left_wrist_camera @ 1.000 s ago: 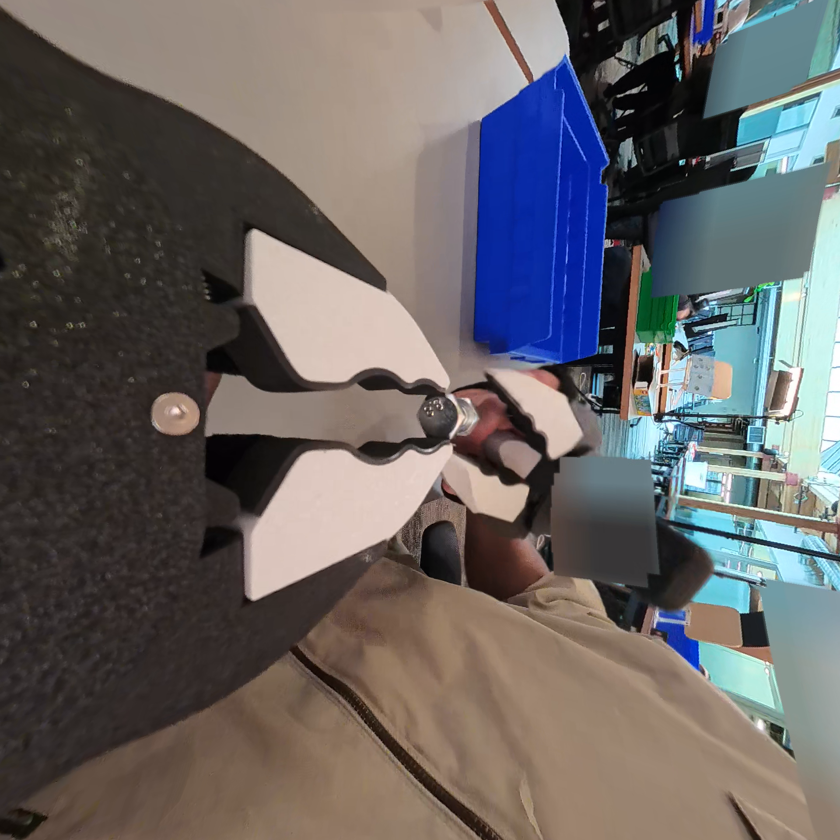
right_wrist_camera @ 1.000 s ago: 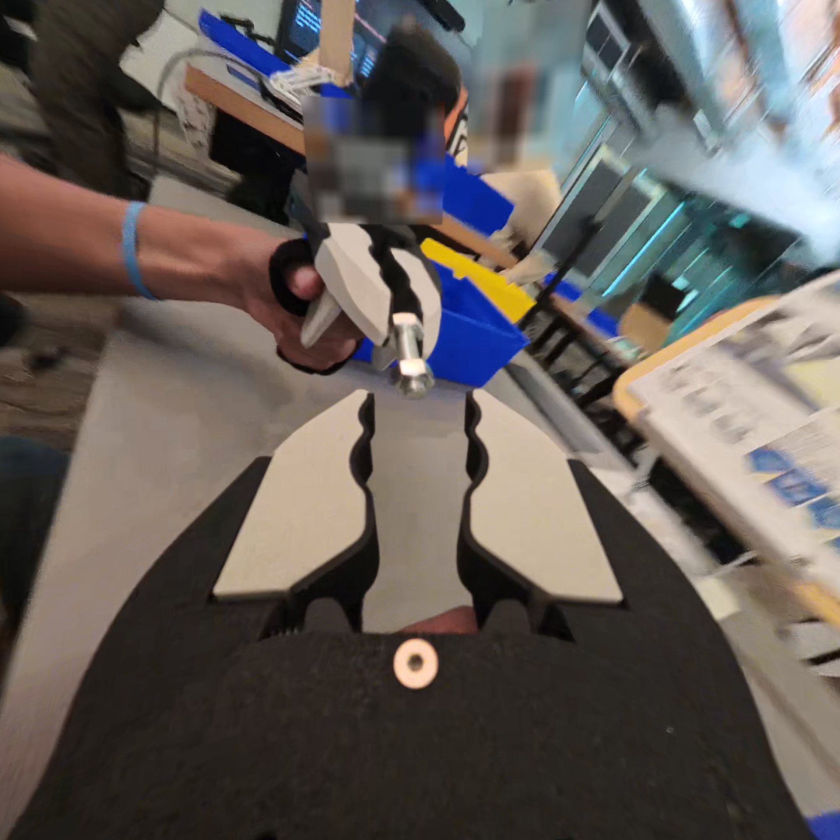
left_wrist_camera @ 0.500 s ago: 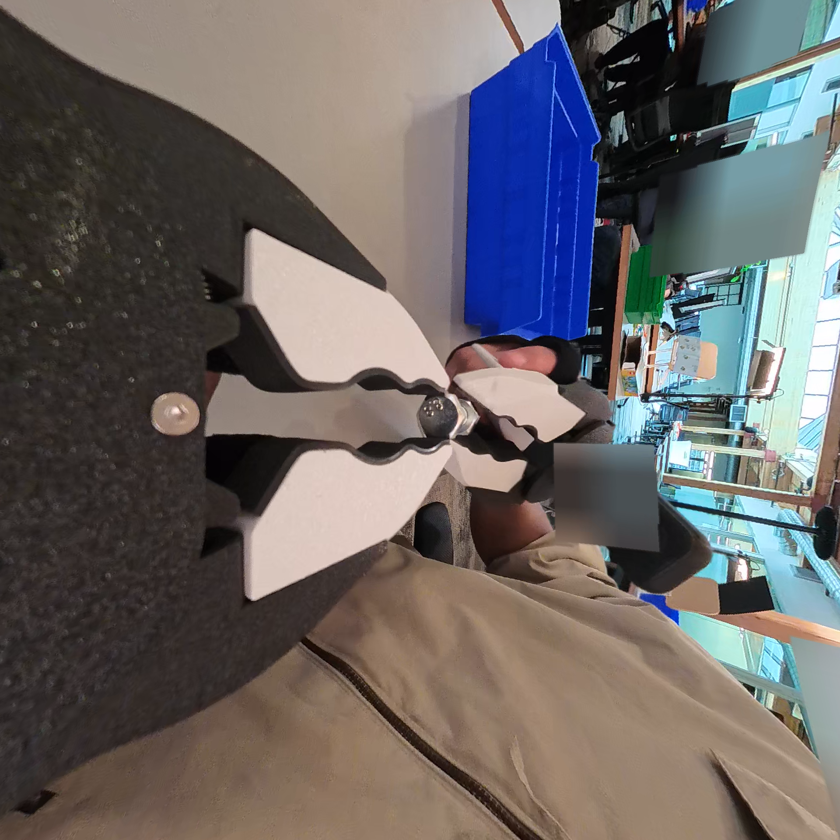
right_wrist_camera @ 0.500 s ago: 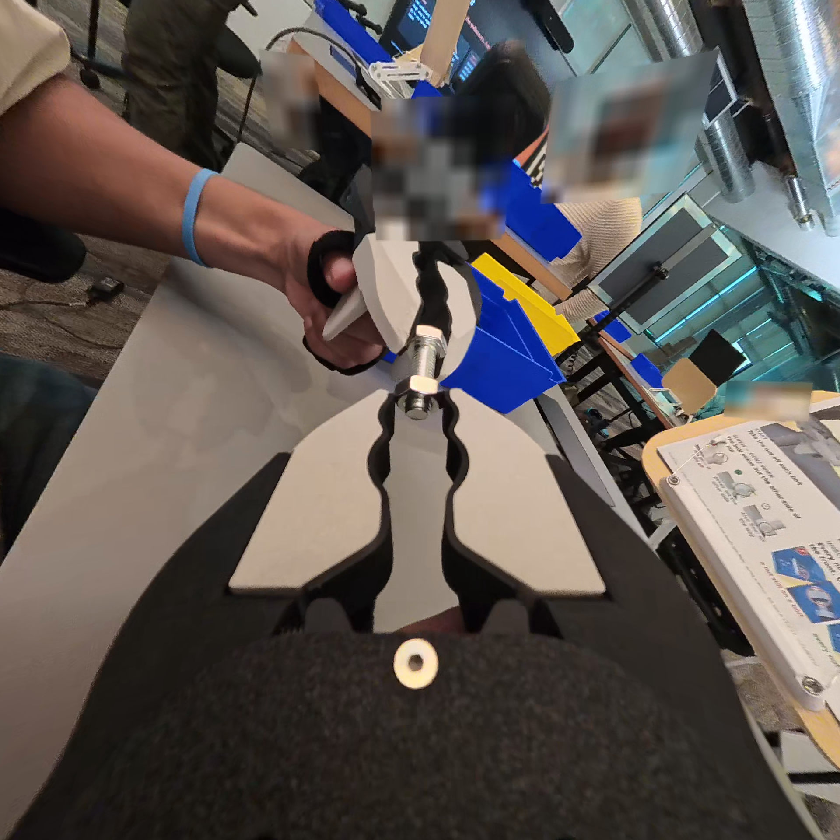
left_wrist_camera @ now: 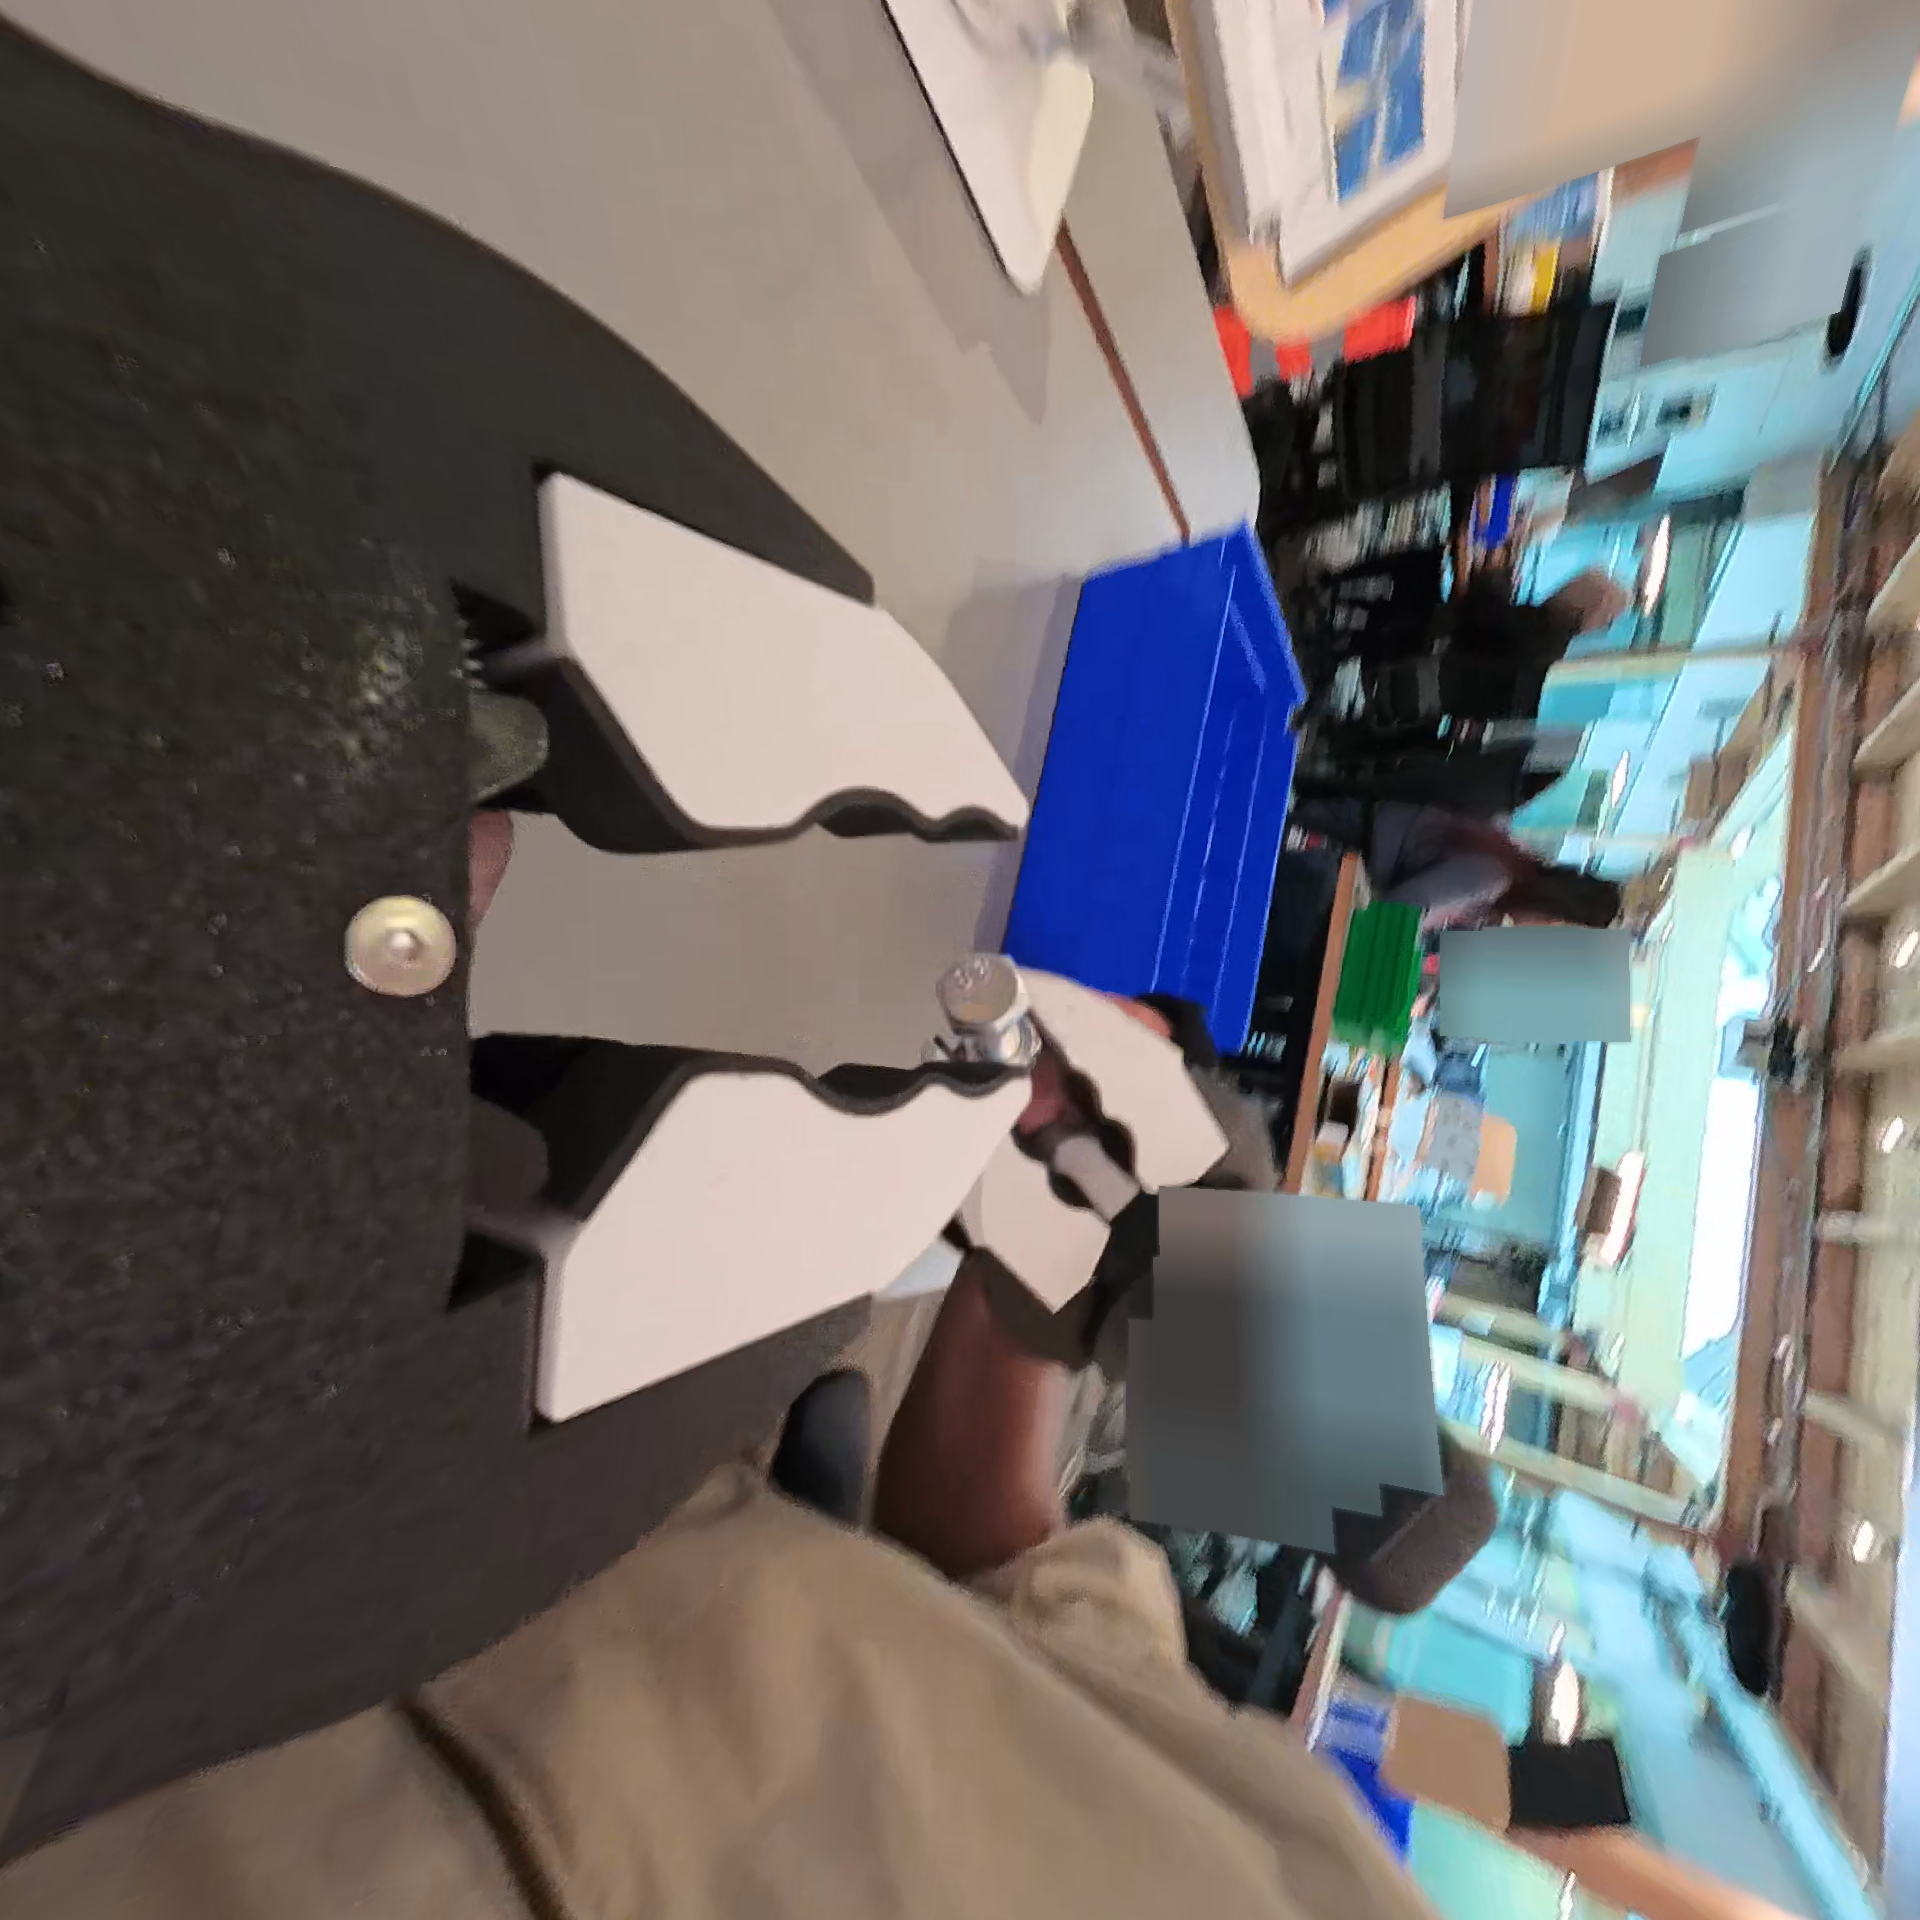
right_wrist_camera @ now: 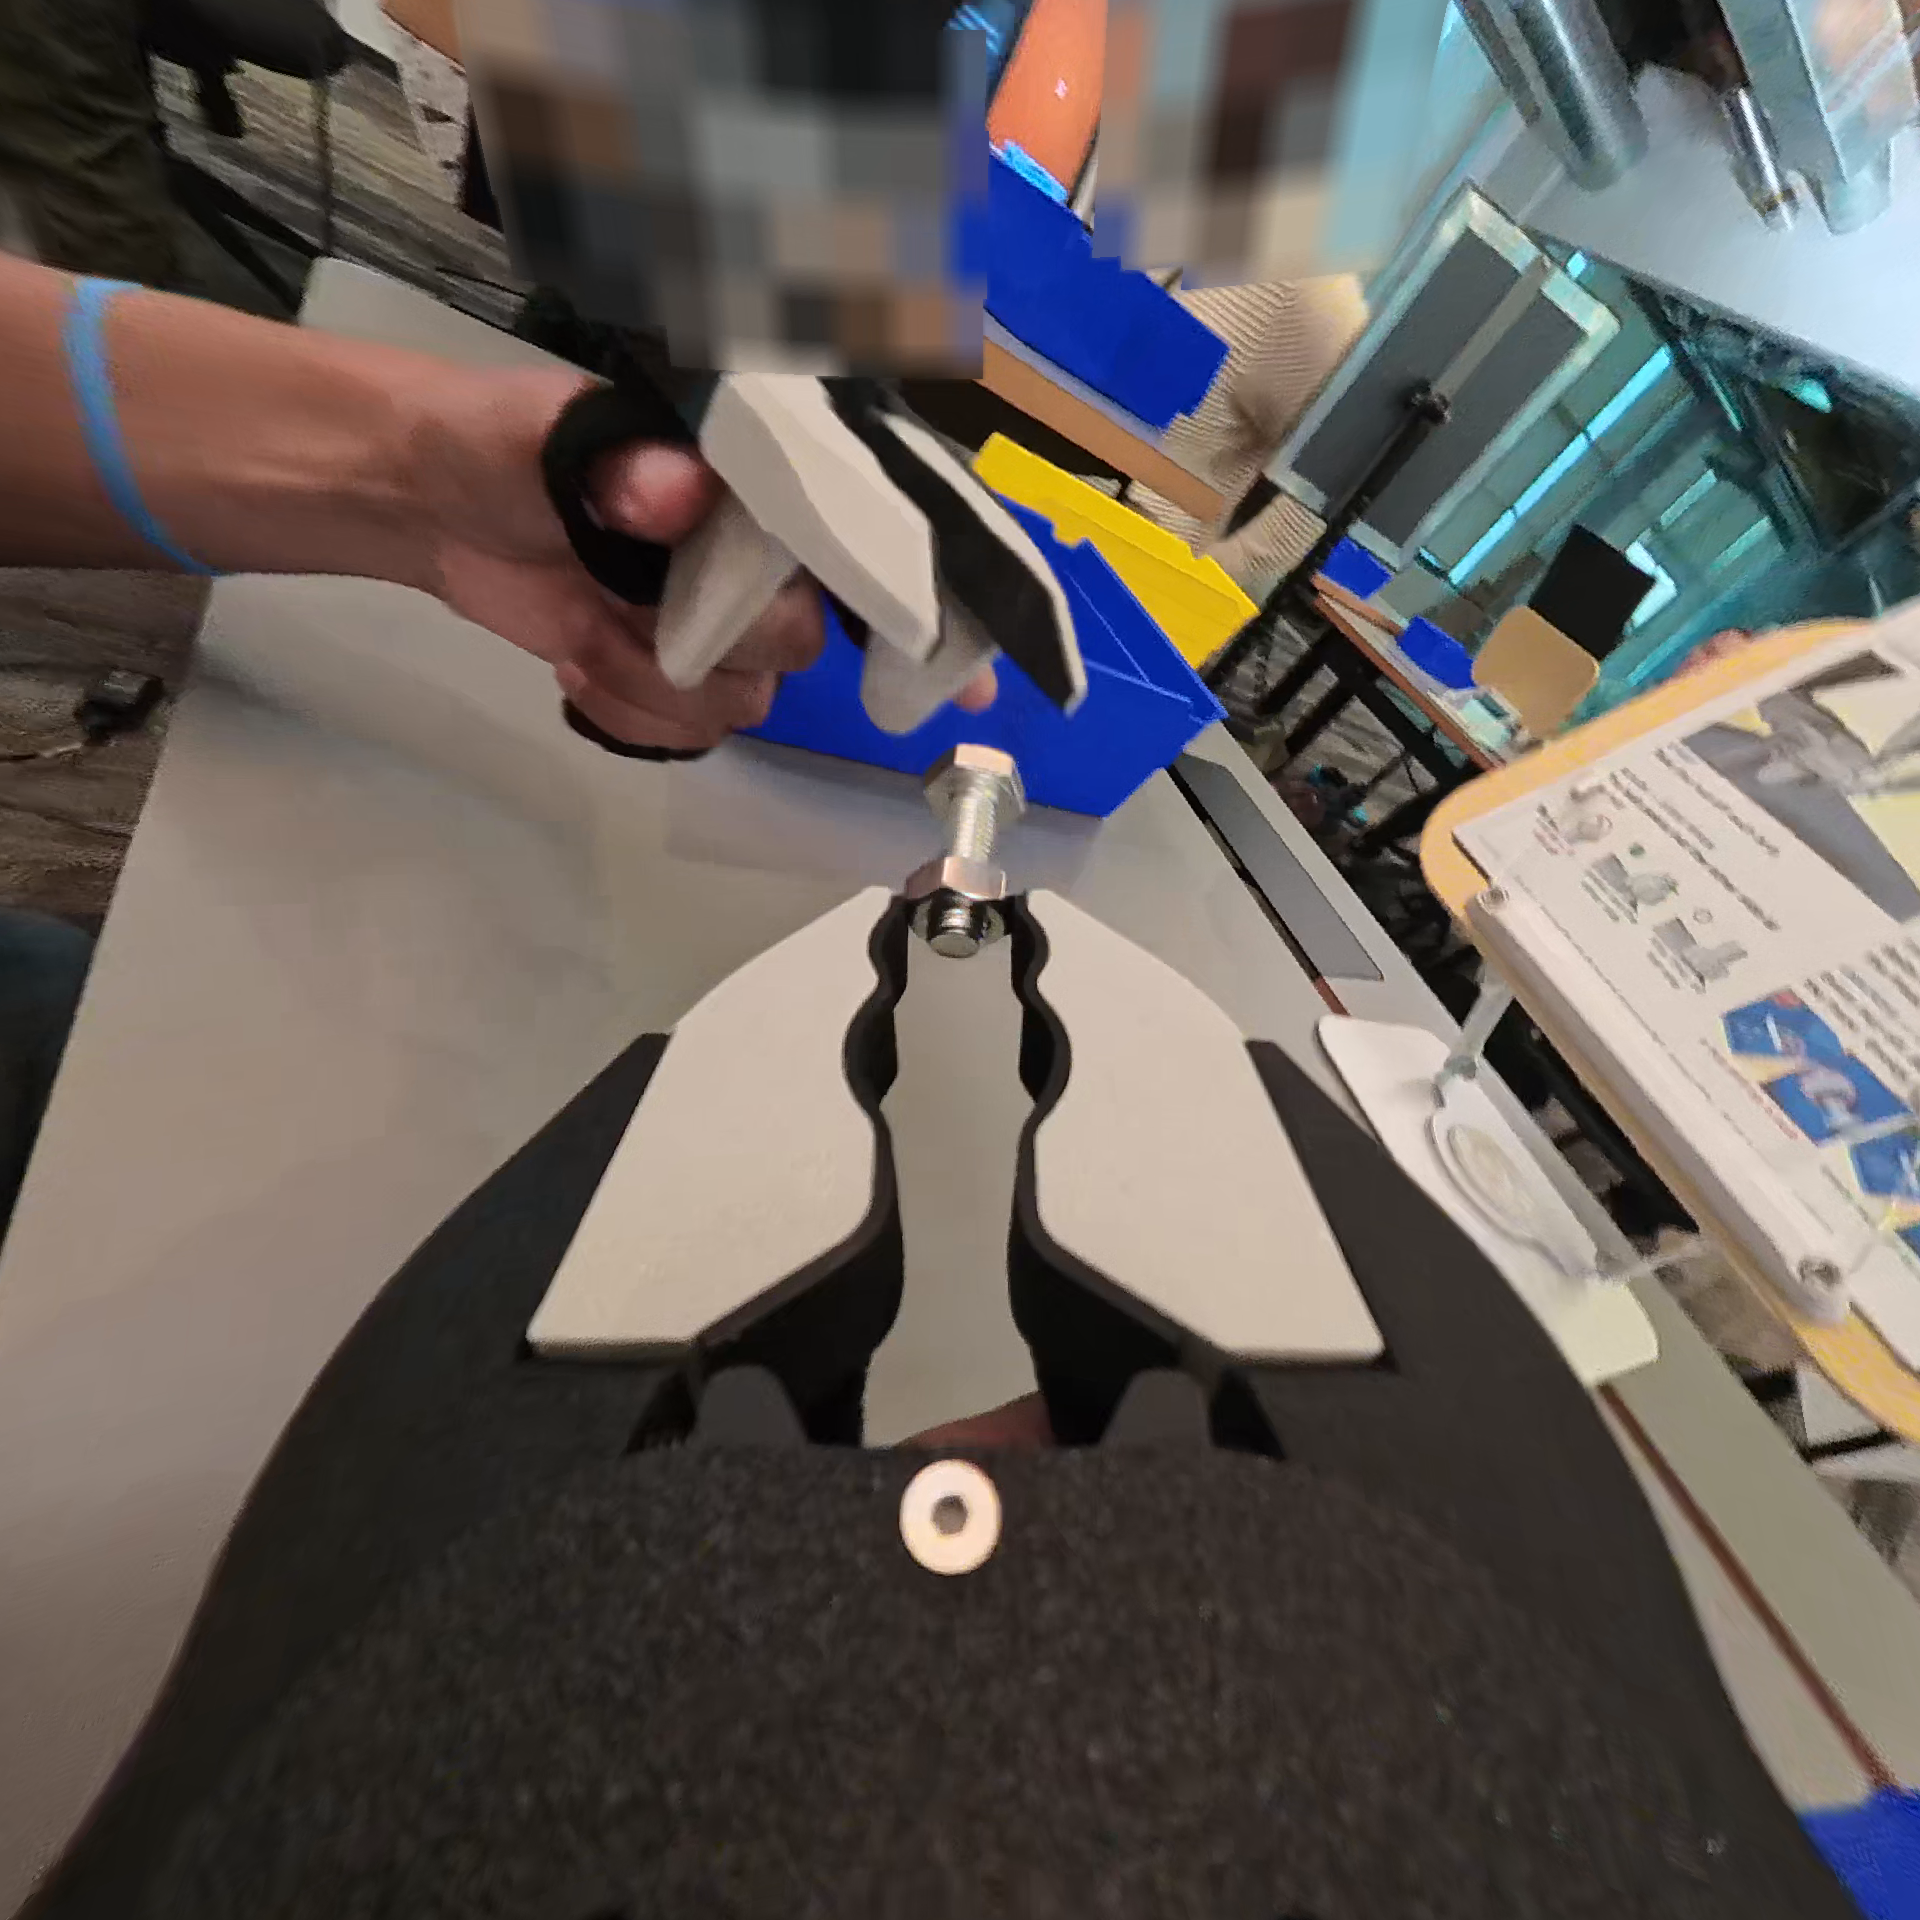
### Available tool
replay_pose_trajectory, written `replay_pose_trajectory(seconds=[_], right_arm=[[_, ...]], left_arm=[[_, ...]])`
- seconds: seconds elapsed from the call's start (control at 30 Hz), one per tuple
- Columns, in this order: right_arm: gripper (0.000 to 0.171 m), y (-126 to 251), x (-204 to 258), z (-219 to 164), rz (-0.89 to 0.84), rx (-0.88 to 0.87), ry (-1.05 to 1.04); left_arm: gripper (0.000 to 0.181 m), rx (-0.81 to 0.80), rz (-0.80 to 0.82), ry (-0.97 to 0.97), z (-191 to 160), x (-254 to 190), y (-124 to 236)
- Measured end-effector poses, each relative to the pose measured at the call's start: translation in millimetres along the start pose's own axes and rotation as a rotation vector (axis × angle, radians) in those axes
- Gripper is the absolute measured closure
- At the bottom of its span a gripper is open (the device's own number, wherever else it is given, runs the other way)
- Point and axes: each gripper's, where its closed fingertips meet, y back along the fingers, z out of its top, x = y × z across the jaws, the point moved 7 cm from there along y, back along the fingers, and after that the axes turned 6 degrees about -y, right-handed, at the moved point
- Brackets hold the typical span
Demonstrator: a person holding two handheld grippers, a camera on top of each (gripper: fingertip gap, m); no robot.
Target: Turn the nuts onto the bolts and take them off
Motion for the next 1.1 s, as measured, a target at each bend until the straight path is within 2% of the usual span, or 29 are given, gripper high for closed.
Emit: replay_pose_trajectory(seconds=[0.1, 0.2, 0.37, 0.47, 0.73, 0.83, 0.97, 1.1], right_arm=[[0.152, 5, -12, -9, -0.086, 0.036, -0.109], [0.152, 10, -22, -23, -0.2, 0.076, -0.275], [0.152, 19, -19, -43, -0.425, 0.16, -0.462], [0.152, 16, -8, -55, -0.477, 0.163, -0.556], [0.152, 29, -18, -55, -0.57, 0.138, -0.552], [0.152, 57, -46, -50, -0.656, 0.12, -0.557], [0.152, 115, -106, -48, -0.817, 0.132, -0.55], [0.153, 165, -174, -80, -0.933, 0.316, -0.58]], left_arm=[[0.133, -0.004, 0.32, 0.024, -8, 11, 11], [0.125, 0.092, 0.713, 0.053, -31, 19, 26], [0.107, 0.095, 0.98, 0.098, -50, 9, 37], [0.103, 0.119, 0.985, 0.103, -54, 5, 30], [0.101, 0.193, 0.927, 0.115, -66, 19, 27], [0.103, 0.188, 0.912, 0.123, -67, 23, 30], [0.106, 0.177, 0.889, 0.144, -71, 24, 29], [0.106, 0.192, 0.874, 0.15, -73, 27, 25]])
